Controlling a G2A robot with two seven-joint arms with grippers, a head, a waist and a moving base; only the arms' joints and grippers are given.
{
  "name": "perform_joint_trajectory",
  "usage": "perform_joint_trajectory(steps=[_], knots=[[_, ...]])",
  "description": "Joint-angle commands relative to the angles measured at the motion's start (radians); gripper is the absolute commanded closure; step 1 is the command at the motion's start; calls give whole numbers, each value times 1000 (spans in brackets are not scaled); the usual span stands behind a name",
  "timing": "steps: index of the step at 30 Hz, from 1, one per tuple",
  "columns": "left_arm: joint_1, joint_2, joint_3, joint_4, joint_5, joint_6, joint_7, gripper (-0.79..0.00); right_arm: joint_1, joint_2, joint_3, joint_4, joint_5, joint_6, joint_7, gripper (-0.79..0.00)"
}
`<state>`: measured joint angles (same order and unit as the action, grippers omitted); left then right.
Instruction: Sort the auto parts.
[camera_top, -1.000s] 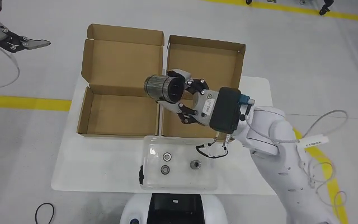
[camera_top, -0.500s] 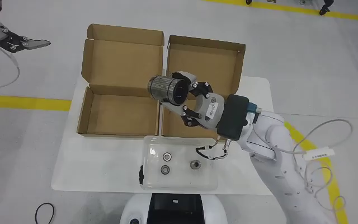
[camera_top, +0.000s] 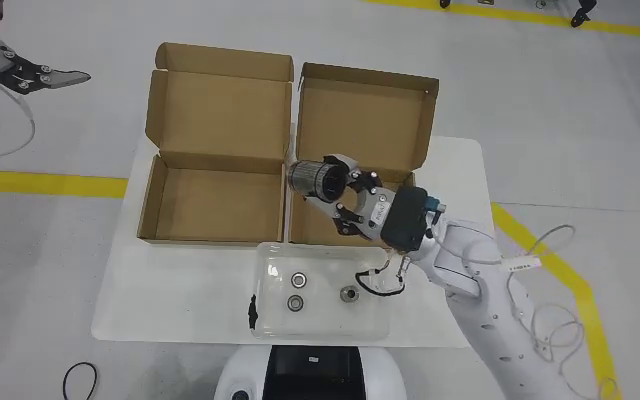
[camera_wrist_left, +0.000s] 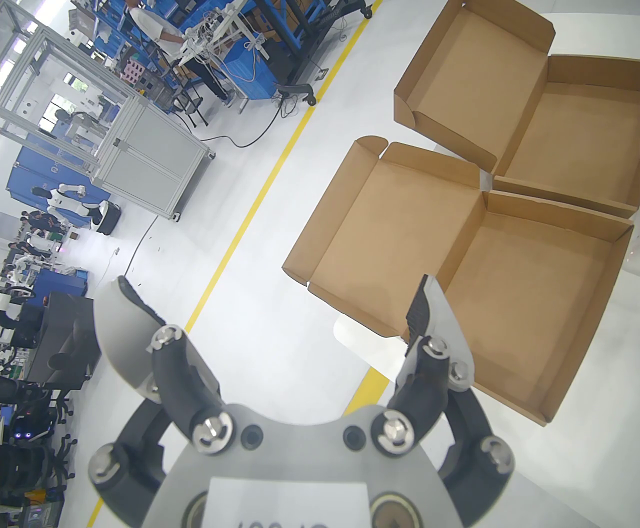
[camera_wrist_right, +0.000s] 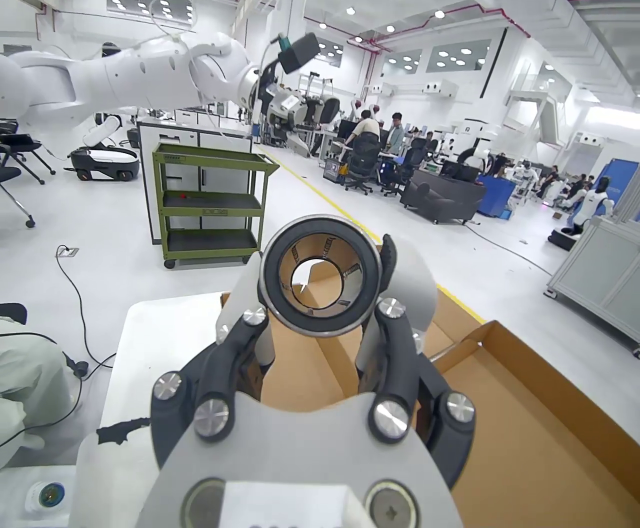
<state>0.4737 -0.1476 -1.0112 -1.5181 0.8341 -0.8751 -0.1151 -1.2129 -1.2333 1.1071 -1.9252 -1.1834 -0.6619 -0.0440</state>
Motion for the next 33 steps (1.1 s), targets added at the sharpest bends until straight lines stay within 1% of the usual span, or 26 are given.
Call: perform_joint_trajectory(steps=[1, 8, 12, 25, 33], knots=[[0, 0, 0, 0, 0, 0, 0, -785, -7, 2, -3, 6, -11, 8, 39, 0], [0, 0, 0, 0, 0, 0, 0, -785, 19, -1, -43, 43, -36, 50, 205, 0], [0, 0, 0, 0, 0, 0, 0, -785, 48, -7, -75, 94, -24, 76, 291, 0], [0, 0, 0, 0, 0, 0, 0, -785, 106, -21, -128, 265, 30, 115, 394, 0], [0, 0, 0, 0, 0, 0, 0, -785, 163, -36, -169, 372, 61, 155, 469, 0]])
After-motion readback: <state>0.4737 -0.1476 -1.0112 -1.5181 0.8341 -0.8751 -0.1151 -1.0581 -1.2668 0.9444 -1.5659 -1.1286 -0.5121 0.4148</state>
